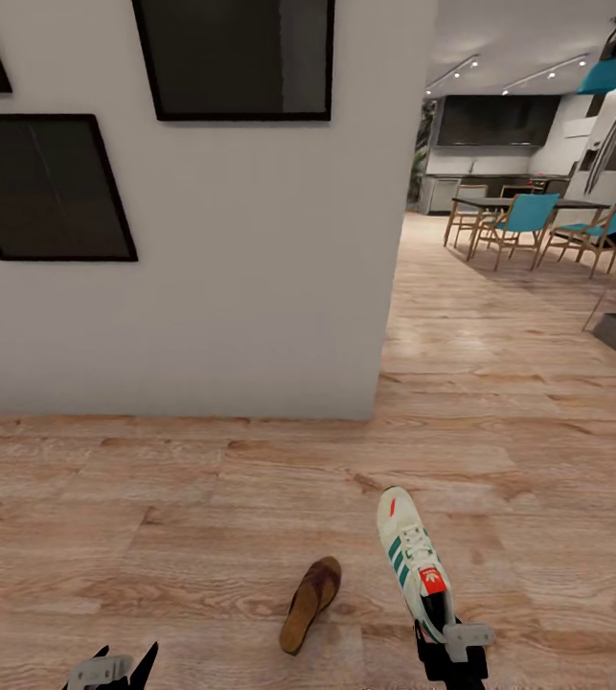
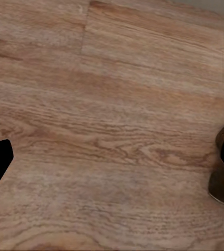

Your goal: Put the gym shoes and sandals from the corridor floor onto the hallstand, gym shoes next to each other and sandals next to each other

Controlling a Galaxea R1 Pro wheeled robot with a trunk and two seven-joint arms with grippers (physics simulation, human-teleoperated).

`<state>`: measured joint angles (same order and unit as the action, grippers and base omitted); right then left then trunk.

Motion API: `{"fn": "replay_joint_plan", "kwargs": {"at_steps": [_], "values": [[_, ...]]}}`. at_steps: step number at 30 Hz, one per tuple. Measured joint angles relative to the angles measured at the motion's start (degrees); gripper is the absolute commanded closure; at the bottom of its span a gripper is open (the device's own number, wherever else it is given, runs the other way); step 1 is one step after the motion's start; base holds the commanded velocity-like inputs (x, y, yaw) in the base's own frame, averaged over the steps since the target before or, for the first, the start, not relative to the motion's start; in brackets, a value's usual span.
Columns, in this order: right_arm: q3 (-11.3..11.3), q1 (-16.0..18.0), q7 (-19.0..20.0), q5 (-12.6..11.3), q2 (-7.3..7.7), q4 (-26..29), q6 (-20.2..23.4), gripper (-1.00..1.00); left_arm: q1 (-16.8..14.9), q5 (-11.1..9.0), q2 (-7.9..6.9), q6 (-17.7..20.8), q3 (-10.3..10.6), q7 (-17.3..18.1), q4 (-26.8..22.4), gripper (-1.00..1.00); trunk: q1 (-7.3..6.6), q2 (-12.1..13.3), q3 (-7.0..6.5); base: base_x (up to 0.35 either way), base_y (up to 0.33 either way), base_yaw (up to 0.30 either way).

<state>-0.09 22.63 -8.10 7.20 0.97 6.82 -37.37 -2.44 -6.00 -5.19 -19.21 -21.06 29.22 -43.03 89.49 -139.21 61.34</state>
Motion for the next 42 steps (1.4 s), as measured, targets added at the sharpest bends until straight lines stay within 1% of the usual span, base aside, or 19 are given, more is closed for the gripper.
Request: {"fn": "replay_joint_plan", "kwargs": {"at_steps": [42], "values": [[0.00,0.00,0.00,0.00,0.00,0.01,0.00,1.00,0.00,-0.03,0.00,0.00,0.00,0.00,-0.02,-1.00,0.00,0.00,0.00,0.000,0.000,-0.263]]}}
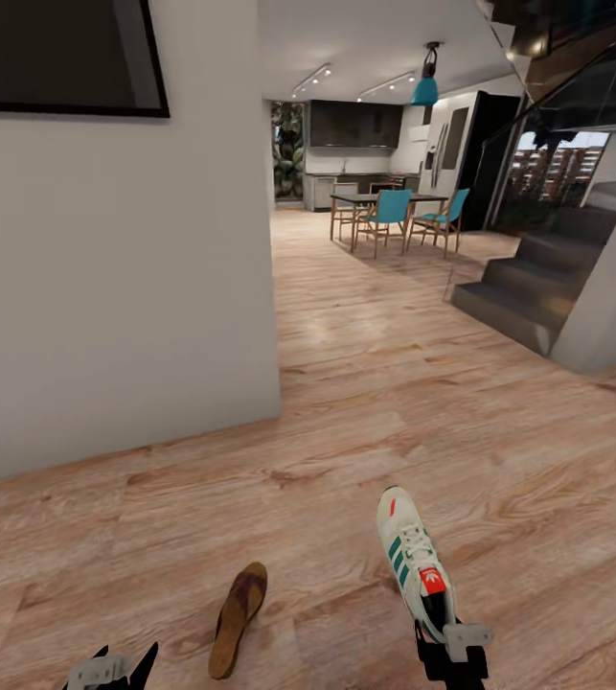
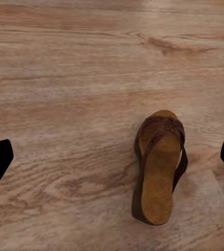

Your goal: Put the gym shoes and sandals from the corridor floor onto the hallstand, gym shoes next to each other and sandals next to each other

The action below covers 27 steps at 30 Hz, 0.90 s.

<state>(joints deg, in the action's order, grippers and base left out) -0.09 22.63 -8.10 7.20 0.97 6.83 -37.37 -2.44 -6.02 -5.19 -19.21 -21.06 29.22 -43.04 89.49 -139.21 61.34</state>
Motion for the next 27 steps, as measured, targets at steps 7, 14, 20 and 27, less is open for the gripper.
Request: {"fn": "replay_joint_plan", "kwargs": {"at_steps": [7,14,20,27], "values": [[0.00,0.00,0.00,0.00,0.00,0.02,0.00,1.00,0.00,0.00,-0.08,0.00,-0.10,0.00,-0.07,-1.00,0.00,0.00,0.00,0.000,0.000,-0.263],[0.00,0.00,0.00,0.00,0.00,0.06,0.00,1.00,0.00,-0.06,-0.09,-0.01,-0.17,0.00,-0.13,-1.00,0.00,0.00,0.00,0.000,0.000,-0.263],[0.00,0.00,0.00,0.00,0.00,0.08,0.00,1.00,-0.01,-0.06,-0.16,0.00,-0.18,0.00,-0.16,-1.00,0.00,0.00,0.00,0.000,0.000,-0.263],[0.00,0.00,0.00,0.00,0.00,0.06,0.00,1.00,-0.01,-0.02,-0.17,0.00,-0.23,0.00,-0.16,-1.00,0.00,0.00,0.00,0.000,0.000,-0.263]]}}
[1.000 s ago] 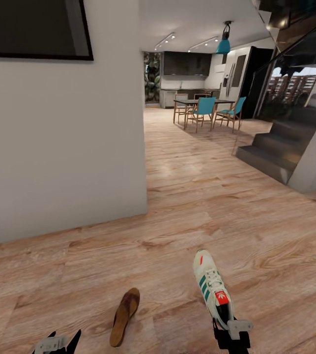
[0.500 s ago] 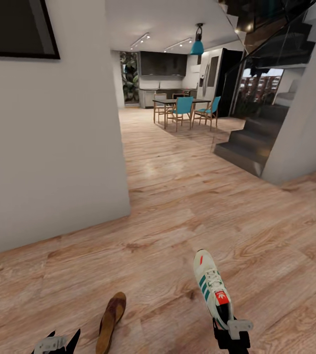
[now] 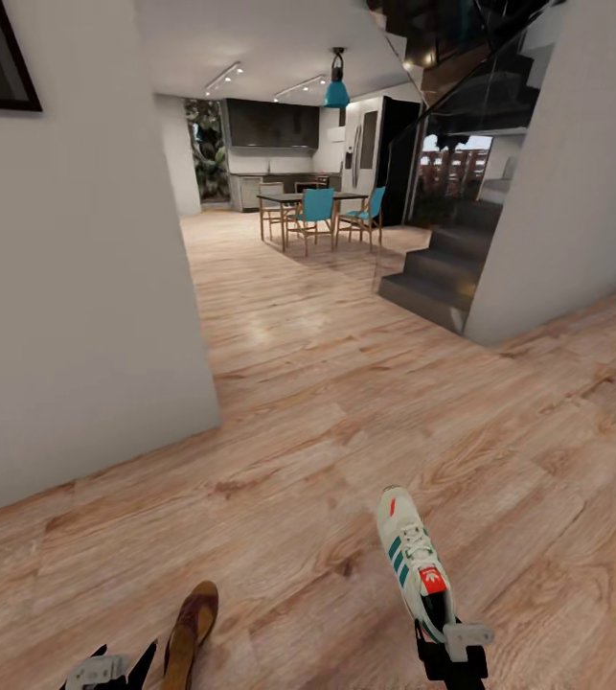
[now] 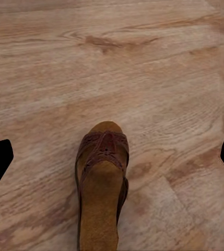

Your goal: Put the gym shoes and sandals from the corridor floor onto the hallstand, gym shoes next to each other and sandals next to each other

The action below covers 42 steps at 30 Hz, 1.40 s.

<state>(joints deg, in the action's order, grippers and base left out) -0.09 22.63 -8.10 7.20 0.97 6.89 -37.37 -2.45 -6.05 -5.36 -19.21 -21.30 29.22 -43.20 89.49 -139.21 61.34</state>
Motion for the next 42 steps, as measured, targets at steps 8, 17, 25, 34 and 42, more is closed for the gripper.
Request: {"fn": "replay_joint_plan", "kwargs": {"at_steps": [8,17,25,34,42], "values": [[0.01,0.00,0.00,0.00,0.00,0.02,0.00,1.00,0.01,0.04,0.00,0.00,-0.01,0.00,0.00,-1.00,0.00,0.00,0.00,-0.006,0.001,-0.255],[-0.01,0.01,0.02,-0.02,-0.01,0.01,0.01,1.00,0.01,-0.02,-0.07,0.02,-0.05,0.01,-0.04,-1.00,0.02,0.00,0.00,-0.205,0.115,-0.058],[0.01,0.02,0.01,-0.04,-0.01,0.01,0.00,1.00,0.02,-0.02,-0.09,0.00,-0.04,-0.01,-0.06,-1.00,0.00,0.00,0.00,-0.055,0.041,-0.004],[0.06,0.02,0.08,-0.02,0.04,0.01,0.00,1.00,0.03,-0.03,-0.09,0.01,-0.05,0.00,-0.11,-1.00,0.00,0.00,0.00,-0.004,0.038,0.000],[0.06,0.02,0.09,0.01,0.08,0.01,0.00,1.00,0.03,-0.04,-0.10,0.00,-0.04,-0.01,-0.11,-1.00,0.00,0.00,0.00,0.000,0.067,0.000]]}}
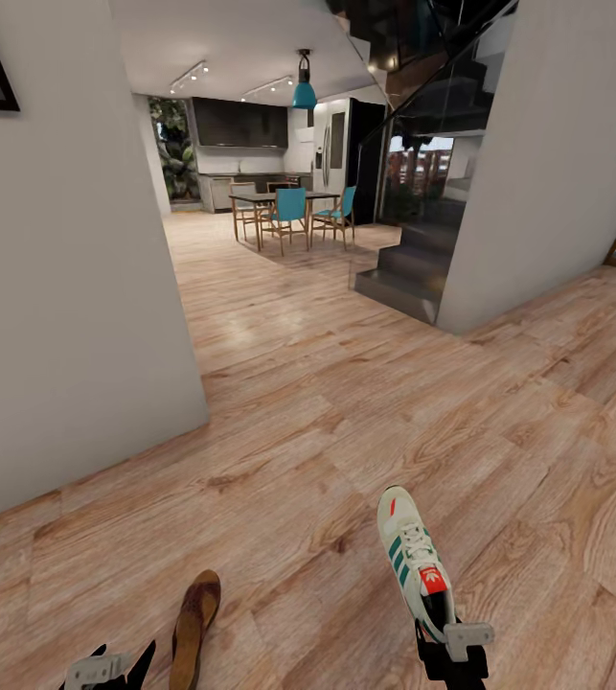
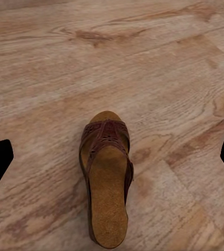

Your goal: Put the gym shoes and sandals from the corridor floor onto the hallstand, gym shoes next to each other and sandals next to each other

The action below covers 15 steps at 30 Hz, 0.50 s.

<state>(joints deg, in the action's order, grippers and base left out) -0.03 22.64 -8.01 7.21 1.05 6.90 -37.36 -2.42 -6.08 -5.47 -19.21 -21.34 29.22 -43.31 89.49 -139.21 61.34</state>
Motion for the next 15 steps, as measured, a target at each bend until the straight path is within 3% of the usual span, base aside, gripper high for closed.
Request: {"fn": "replay_joint_plan", "kwargs": {"at_steps": [15], "values": [[0.08,0.00,-0.05,-0.07,0.00,0.04,0.00,1.00,0.00,0.05,-0.07,0.00,0.00,-0.09,-0.08,-1.00,0.00,0.00,0.00,0.000,0.005,0.000]]}}
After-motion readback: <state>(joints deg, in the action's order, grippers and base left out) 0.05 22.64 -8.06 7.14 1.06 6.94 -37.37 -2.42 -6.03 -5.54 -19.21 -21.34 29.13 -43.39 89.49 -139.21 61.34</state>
